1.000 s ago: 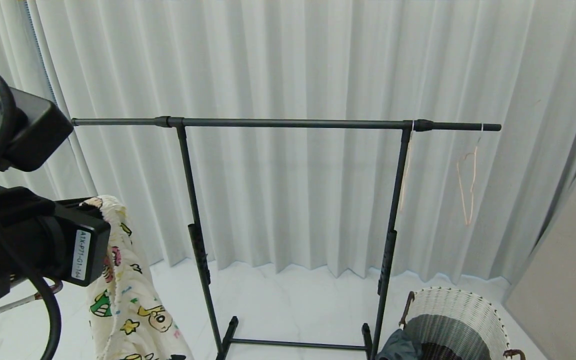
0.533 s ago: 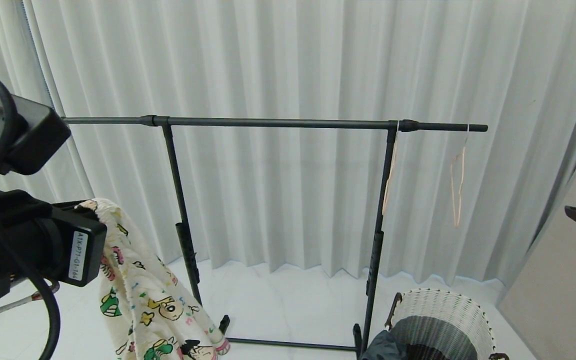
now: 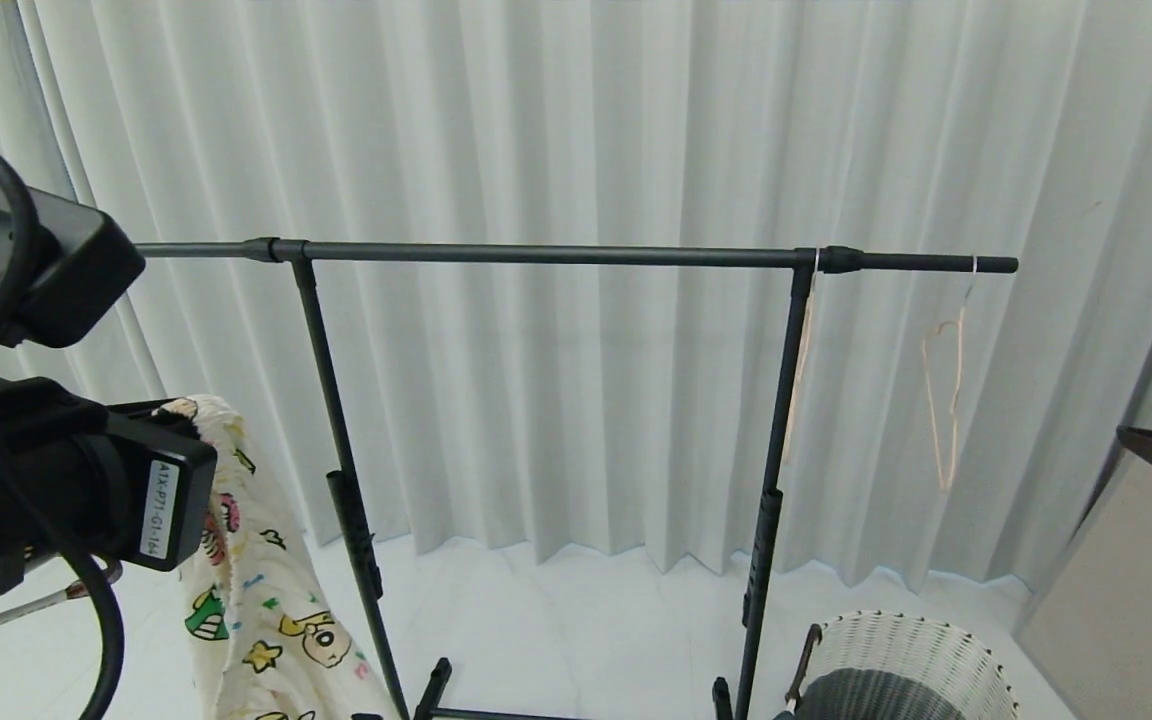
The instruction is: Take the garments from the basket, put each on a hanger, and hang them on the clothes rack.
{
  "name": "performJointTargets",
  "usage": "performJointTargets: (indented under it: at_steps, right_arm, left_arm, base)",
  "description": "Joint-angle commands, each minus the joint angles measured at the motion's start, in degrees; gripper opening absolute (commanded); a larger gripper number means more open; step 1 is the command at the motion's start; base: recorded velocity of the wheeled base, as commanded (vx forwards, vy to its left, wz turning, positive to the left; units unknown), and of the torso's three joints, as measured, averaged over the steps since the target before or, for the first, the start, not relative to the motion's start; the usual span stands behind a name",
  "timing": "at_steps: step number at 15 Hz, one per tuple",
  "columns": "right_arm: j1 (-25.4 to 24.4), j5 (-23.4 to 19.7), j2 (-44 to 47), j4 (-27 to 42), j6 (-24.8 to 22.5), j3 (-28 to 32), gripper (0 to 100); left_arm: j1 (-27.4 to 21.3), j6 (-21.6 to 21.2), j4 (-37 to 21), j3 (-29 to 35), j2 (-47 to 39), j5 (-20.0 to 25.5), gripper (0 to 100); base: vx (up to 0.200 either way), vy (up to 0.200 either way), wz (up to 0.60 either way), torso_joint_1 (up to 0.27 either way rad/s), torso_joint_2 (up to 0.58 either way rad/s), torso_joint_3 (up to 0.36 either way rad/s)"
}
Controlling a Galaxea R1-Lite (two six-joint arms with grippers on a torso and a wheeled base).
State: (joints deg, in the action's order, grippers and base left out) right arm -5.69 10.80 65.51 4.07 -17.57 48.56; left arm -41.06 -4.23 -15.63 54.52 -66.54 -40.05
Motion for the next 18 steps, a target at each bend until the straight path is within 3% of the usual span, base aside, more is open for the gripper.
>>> performJointTargets:
  at_steps: [1, 3, 5, 9, 12, 18]
  right_arm:
    - [0.5, -0.1, 0.9, 0.0, 0.0, 0.0, 100]
    - [0.8, -0.1, 1.6, 0.0, 0.3, -0.1, 100]
    - [0.8, -0.1, 3.7, 0.0, 3.9, 0.0, 100]
    - [0.9, -0.1, 12.0, -1.7, 11.9, 1.6, 100]
    - [0.9, 0.4, 24.1, -6.1, 18.7, 8.0, 100]
    - [3.0, 6.1, 44.9, -5.4, 24.9, 23.4, 100]
  left_arm:
    - [0.0, 0.0, 0.0, 0.0, -0.2, 0.0, 0]
    - [0.0, 0.1, 0.0, -0.1, -0.2, 0.1, 0]
    - [0.0, 0.1, 0.0, -0.3, -0.1, 0.1, 0]
    - [-0.1, 0.2, 0.1, -1.2, 0.3, 0.1, 0]
    - [-0.2, 0.2, 0.1, -1.3, 1.1, 0.1, 0]
    - [-0.3, 0.1, 0.1, -1.5, 1.8, 0.1, 0]
  base:
    - [0.2, 0.0, 0.0, -0.002, 0.0, 0.002]
    - [0.2, 0.0, 0.0, 0.007, 0.0, 0.0]
    - [0.2, 0.0, 0.0, 0.0, 0.01, 0.002]
    - [0.0, 0.0, 0.0, 0.0, 0.0, 0.0]
    - [0.0, 0.0, 0.0, 0.0, 0.0, 0.0]
    - [0.0, 0.0, 0.0, 0.0, 0.0, 0.0]
